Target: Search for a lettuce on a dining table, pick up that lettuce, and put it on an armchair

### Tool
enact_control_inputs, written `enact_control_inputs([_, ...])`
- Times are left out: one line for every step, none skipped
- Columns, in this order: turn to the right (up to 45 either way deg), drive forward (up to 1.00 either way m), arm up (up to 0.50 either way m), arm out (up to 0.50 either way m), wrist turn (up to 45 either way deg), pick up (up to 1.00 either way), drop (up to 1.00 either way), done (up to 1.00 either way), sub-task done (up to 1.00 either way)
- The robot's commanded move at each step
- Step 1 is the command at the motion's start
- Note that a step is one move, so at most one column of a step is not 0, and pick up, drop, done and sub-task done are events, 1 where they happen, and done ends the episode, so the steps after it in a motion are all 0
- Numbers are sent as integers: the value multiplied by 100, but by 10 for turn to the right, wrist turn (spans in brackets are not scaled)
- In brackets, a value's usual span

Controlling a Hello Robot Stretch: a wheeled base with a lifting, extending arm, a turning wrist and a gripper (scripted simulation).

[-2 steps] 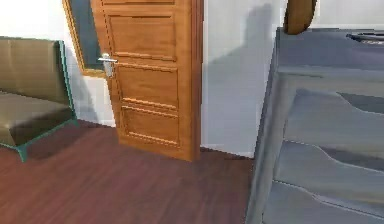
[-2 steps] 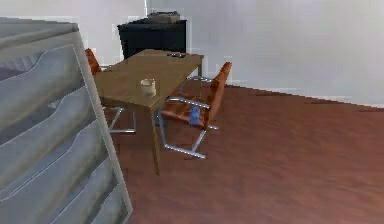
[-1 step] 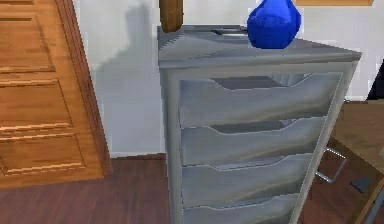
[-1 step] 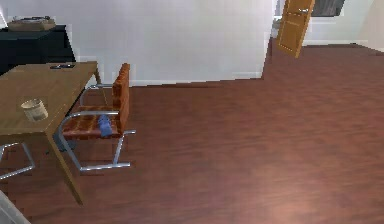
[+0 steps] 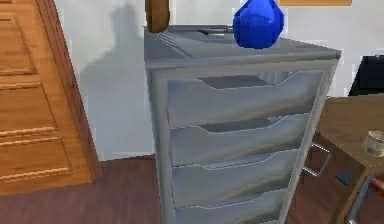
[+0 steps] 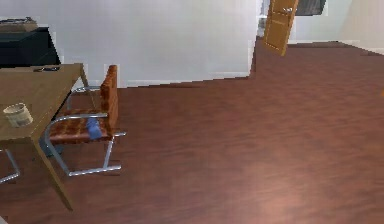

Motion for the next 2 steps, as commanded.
enact_control_inputs([0,5,0,0,0,0,0,0,0])
enact_control_inputs([-450,0,0,0,0,0,0,0,0])
